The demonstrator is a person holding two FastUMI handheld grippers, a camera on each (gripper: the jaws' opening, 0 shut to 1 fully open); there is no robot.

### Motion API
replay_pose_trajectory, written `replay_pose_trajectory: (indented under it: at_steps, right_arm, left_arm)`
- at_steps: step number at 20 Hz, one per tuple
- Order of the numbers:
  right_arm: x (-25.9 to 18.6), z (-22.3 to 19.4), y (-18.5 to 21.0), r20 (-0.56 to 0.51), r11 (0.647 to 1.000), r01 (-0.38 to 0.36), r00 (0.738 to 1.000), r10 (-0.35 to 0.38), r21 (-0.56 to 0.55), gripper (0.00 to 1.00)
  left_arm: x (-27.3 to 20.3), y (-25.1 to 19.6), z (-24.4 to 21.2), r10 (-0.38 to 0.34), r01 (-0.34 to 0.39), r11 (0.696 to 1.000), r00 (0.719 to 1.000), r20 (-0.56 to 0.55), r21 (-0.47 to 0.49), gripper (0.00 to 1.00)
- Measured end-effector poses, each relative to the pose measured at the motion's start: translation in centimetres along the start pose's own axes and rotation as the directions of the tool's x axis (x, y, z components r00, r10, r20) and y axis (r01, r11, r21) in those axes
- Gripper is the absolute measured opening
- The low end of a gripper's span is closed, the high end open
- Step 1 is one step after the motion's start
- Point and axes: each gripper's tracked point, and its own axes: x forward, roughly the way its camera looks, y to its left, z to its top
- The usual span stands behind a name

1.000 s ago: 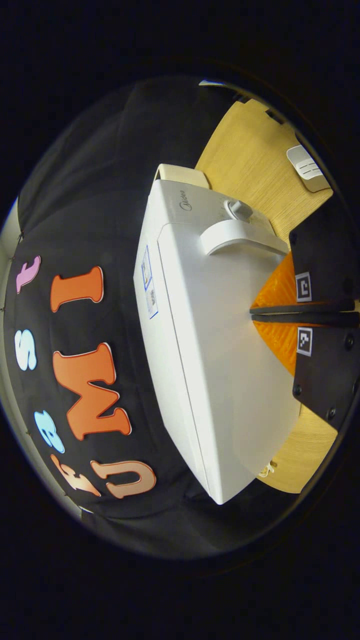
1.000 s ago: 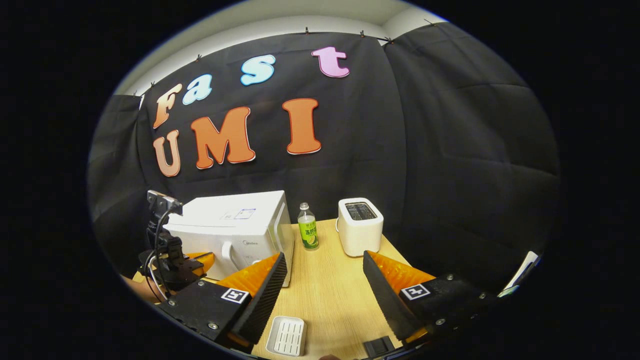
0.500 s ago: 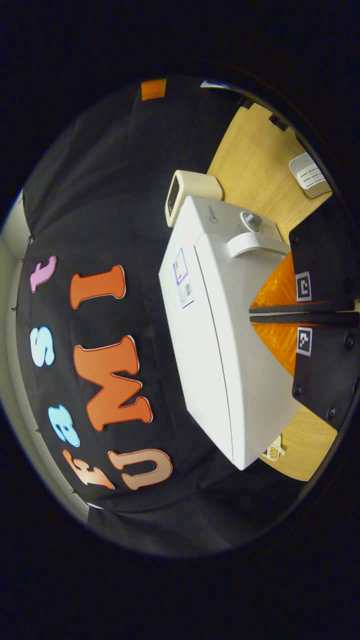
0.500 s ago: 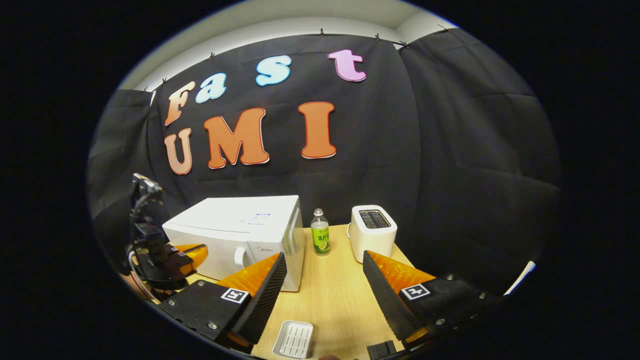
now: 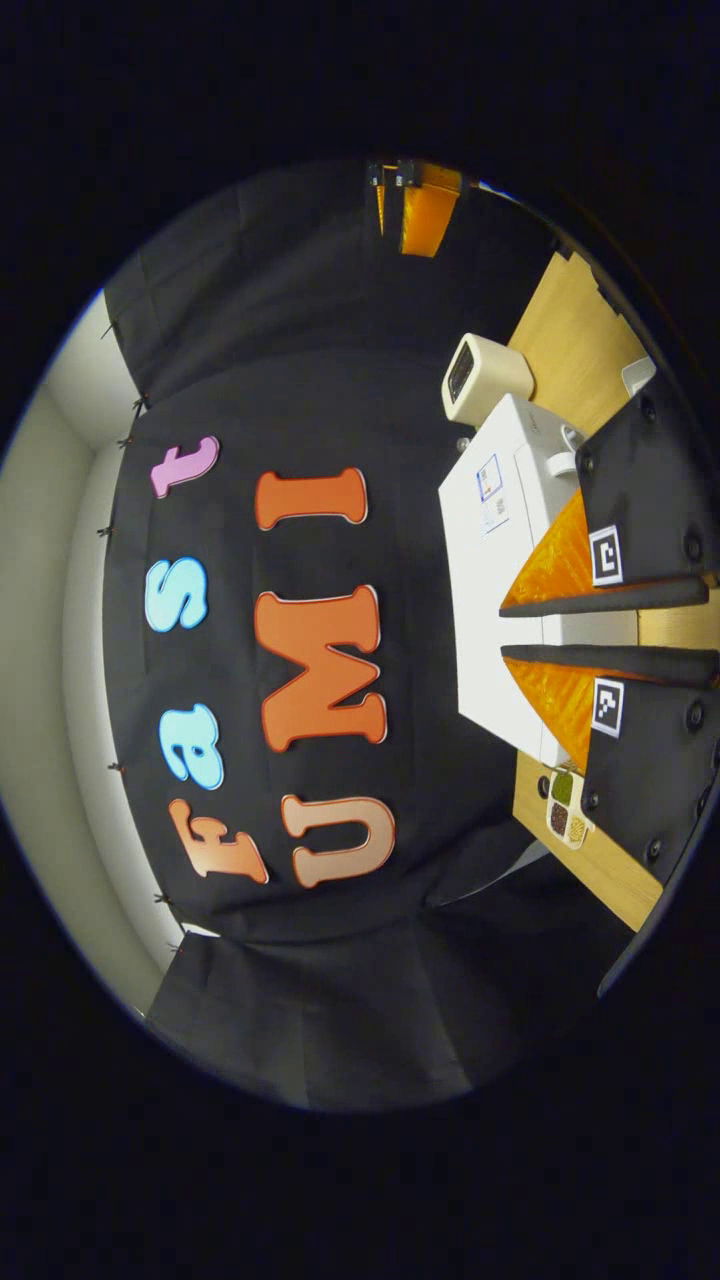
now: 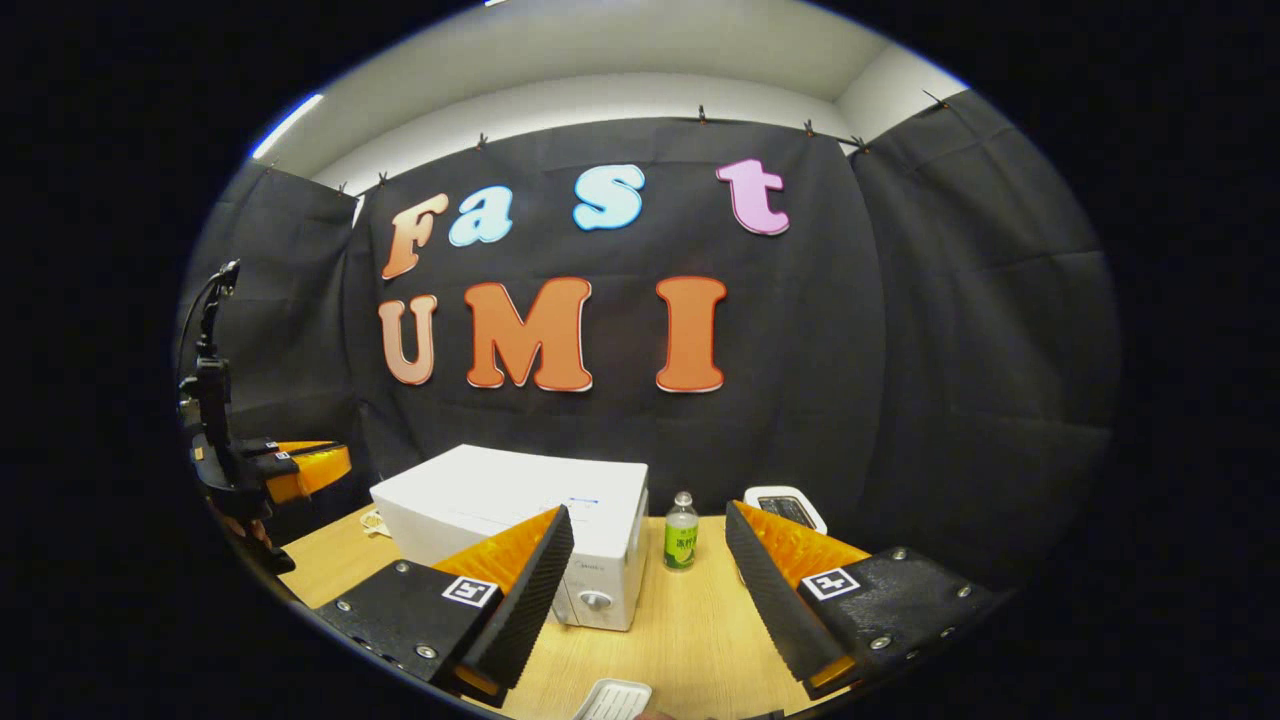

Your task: Open the microwave oven with the left hand, put the food in, and close the microwave oven.

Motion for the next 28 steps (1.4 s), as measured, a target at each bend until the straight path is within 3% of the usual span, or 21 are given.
replay_pose_trajectory:
  at_steps: [1, 6, 7, 11, 12, 21, 26, 28]
  right_arm:
    - [0.0, 0.8, 0.4, 0.012, 1.000, -0.001, 1.000, 0.002, -0.008, 0.95]
    - [-0.1, 5.2, 1.6, 0.082, 0.999, -0.003, 0.997, 0.006, -0.037, 0.95]
    - [-0.1, 5.7, 1.5, 0.080, 0.999, 0.005, 0.997, -0.002, -0.036, 0.94]
    - [-0.4, 8.2, 2.2, 0.116, 1.000, 0.001, 0.993, 0.000, -0.010, 0.95]
    - [-0.4, 8.5, 2.3, 0.122, 1.000, 0.005, 0.993, -0.003, -0.016, 0.95]
    - [-1.4, 12.5, 4.5, 0.204, 0.994, 0.032, 0.979, -0.010, -0.104, 0.95]
    - [-1.5, 13.0, 5.0, 0.202, 0.995, 0.035, 0.979, -0.016, -0.094, 0.94]
    - [-1.8, 13.3, 5.0, 0.207, 0.995, 0.037, 0.978, -0.017, -0.092, 0.94]
  left_arm:
    - [-0.7, 0.7, 1.0, 0.009, -0.009, 1.000, 1.000, 0.015, -0.009, 0.20]
    - [-3.1, 4.0, 5.1, 0.033, -0.030, 0.998, 0.998, 0.055, -0.064, 0.81]
    - [-3.5, 4.6, 6.0, 0.037, -0.032, 0.997, 0.997, 0.063, -0.073, 0.80]
    - [-5.2, 6.0, 9.9, 0.027, -0.019, 0.997, 0.993, 0.111, -0.072, 0.98]
    - [-5.6, 6.3, 10.8, 0.030, -0.022, 0.997, 0.992, 0.124, -0.069, 0.94]
    - [-7.6, 8.1, 13.5, 0.064, -0.061, 0.998, 0.972, 0.227, -0.020, 0.94]
    - [-7.5, 8.0, 14.5, 0.068, -0.066, 0.998, 0.961, 0.269, -0.016, 0.98]
    - [-7.6, 8.0, 15.0, 0.073, -0.072, 0.997, 0.957, 0.280, -0.015, 0.94]
